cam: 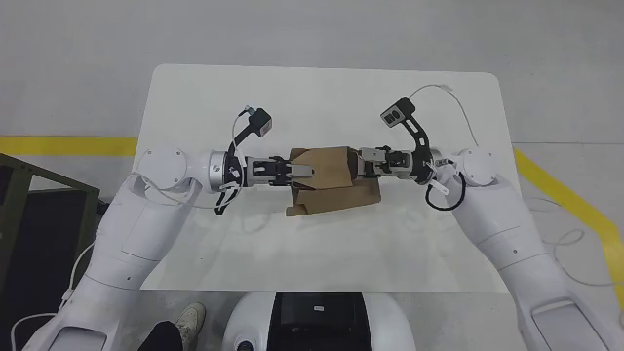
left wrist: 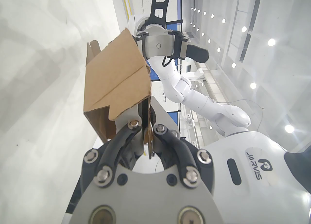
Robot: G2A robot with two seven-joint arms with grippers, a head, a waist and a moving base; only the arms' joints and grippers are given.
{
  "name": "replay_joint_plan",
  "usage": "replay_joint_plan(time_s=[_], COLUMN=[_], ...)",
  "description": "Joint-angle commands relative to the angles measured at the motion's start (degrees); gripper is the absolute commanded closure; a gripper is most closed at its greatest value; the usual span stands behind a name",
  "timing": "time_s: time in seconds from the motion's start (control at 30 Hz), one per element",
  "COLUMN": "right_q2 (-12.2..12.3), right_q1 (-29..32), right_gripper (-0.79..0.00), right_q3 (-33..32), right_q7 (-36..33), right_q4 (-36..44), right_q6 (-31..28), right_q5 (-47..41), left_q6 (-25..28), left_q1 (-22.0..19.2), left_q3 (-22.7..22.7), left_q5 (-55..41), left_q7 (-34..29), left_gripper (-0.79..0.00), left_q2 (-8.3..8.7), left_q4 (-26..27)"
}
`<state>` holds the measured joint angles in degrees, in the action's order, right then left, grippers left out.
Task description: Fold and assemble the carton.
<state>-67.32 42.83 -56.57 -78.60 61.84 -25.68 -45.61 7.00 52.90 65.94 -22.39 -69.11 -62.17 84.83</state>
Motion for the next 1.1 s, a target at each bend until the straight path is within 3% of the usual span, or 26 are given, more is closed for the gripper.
replay_joint_plan(time_s=[0.0, 0.53, 0.73, 0.97, 1.07], right_q2=[0.06, -0.36, -0.48, -0.52, -0.52], right_q1=[-0.07, -0.45, -0.33, -0.16, -0.08], right_gripper=[-0.345, -0.286, -0.194, -0.003, 0.000], right_q3=[-0.22, 0.50, 0.56, 0.58, 0.49], right_q7=[-0.09, 1.24, 2.00, 2.36, 2.24], right_q4=[0.20, 1.49, 2.00, 2.72, 2.82], right_q6=[0.09, 0.99, 1.50, 2.28, 2.50], right_q5=[0.97, 6.88, 8.13, 9.78, 10.05], left_q6=[0.04, 0.01, 0.02, 0.21, 0.15], left_q1=[-0.03, -0.29, -0.39, -0.42, -0.46], left_q3=[-0.09, -0.68, -0.88, -1.01, -1.08], left_q5=[-0.02, -0.42, -0.35, -0.50, -0.38], left_q7=[-0.01, 0.12, 0.15, 0.28, 0.26], left_gripper=[0.000, 0.000, 0.000, 0.000, 0.000], left_q2=[0.02, 0.13, 0.18, 0.23, 0.27], left_q4=[-0.01, -0.23, -0.23, -0.19, -0.13])
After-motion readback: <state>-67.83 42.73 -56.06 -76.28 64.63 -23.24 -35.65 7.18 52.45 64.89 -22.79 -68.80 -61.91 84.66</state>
